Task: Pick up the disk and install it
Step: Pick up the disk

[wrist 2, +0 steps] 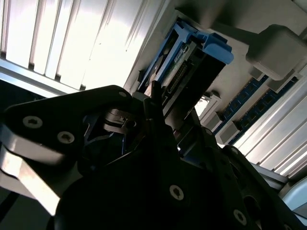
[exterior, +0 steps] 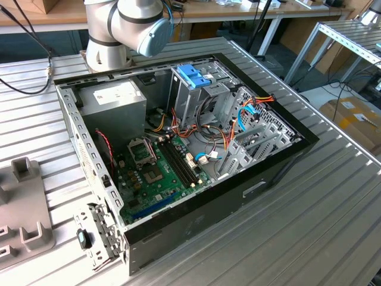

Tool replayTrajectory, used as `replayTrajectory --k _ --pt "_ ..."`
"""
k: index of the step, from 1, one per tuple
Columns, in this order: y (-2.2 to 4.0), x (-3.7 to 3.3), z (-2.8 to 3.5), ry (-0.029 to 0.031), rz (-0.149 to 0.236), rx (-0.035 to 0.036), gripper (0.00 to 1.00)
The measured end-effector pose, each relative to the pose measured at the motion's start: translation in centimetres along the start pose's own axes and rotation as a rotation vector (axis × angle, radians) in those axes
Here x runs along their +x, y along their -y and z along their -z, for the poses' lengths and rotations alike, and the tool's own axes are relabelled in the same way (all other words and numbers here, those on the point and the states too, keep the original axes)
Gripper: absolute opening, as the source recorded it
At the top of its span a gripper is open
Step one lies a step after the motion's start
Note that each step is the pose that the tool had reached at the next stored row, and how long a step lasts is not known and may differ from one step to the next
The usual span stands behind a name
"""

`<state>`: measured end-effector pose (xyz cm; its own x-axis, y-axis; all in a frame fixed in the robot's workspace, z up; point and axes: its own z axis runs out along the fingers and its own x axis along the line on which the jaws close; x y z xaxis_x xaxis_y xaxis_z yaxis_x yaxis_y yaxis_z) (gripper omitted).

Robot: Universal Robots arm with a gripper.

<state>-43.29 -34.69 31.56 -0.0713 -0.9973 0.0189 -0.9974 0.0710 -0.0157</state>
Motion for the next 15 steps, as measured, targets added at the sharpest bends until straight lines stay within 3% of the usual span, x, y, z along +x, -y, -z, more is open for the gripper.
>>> replayTrajectory --k 1,3,15 --pt "0.01 0.01 0.43 0.0 0.0 -0.0001 0.35" --pt "0.01 0.01 0.65 0.0 0.0 -0.0001 0.35" --pt "0.01 0.01 0.68 0.0 0.0 0.0 0.35"
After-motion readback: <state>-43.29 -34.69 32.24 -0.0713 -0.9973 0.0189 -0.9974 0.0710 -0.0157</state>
